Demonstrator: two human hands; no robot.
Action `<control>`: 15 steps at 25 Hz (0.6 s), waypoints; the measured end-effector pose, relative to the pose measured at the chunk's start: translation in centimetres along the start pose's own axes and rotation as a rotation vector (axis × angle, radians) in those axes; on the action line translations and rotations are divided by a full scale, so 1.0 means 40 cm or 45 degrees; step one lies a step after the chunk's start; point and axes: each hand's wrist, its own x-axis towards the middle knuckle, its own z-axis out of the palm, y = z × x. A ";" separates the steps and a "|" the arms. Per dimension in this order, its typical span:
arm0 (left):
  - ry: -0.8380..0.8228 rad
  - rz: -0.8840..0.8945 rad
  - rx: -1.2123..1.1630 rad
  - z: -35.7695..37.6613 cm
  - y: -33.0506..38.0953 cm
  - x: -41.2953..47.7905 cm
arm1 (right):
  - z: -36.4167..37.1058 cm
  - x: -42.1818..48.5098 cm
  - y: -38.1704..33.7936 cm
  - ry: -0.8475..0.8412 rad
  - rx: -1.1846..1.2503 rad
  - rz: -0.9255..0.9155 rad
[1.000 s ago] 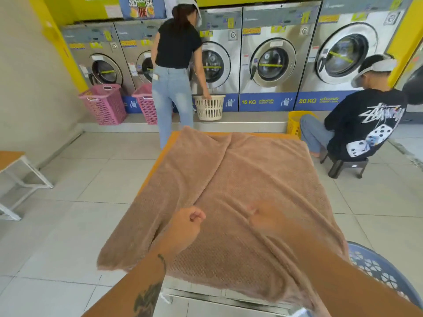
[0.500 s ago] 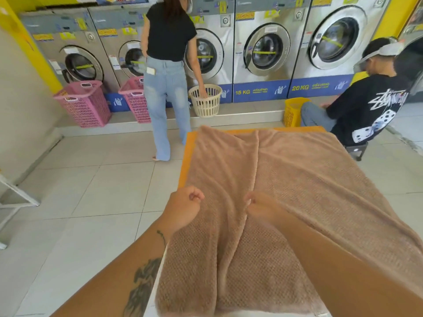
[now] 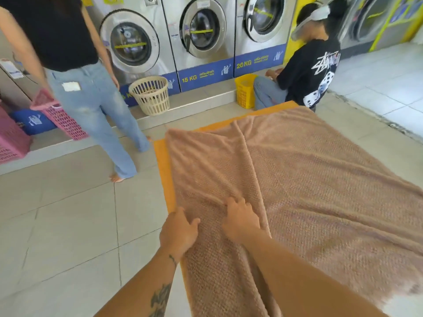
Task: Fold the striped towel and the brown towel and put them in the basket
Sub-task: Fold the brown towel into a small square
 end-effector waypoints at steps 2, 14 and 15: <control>0.003 0.148 0.108 -0.006 -0.026 0.040 | 0.016 0.017 -0.041 0.101 0.005 0.076; -0.558 0.371 0.146 -0.267 -0.193 0.252 | 0.039 -0.017 -0.296 0.066 0.144 0.256; -0.541 0.396 0.113 -0.275 -0.179 0.269 | 0.040 -0.011 -0.309 0.098 0.166 0.266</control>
